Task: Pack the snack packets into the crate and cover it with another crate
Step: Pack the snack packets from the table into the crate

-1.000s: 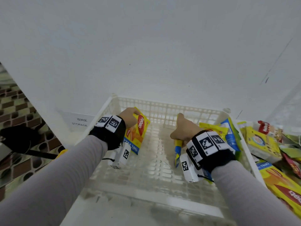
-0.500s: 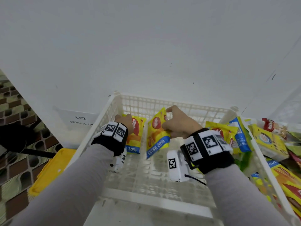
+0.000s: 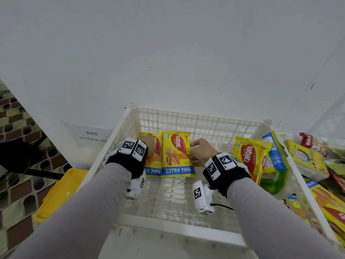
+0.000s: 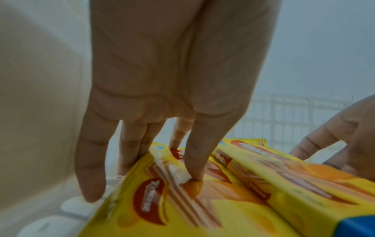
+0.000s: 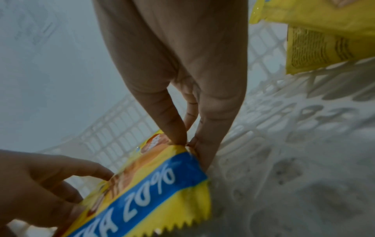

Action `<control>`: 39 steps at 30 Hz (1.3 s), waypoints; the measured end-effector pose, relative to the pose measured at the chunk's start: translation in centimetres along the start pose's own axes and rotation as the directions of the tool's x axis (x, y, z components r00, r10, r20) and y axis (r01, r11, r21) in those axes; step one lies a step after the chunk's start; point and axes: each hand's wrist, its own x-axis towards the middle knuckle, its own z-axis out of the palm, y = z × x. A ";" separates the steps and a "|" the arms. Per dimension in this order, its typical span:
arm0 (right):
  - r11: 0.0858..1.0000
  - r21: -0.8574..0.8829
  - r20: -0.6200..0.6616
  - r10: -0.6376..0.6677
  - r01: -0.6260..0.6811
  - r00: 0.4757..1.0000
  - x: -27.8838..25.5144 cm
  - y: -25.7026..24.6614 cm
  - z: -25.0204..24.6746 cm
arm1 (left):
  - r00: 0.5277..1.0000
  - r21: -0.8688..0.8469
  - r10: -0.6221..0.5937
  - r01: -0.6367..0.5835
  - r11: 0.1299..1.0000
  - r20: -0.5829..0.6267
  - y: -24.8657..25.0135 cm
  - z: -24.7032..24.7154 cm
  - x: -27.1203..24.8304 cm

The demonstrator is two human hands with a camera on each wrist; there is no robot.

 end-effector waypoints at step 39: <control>0.474 -0.790 0.334 -0.199 0.388 0.921 -3.1 0.0 2.1 | 0.998 0.028 0.041 -0.042 0.999 0.038 -1.1 1.4 1.1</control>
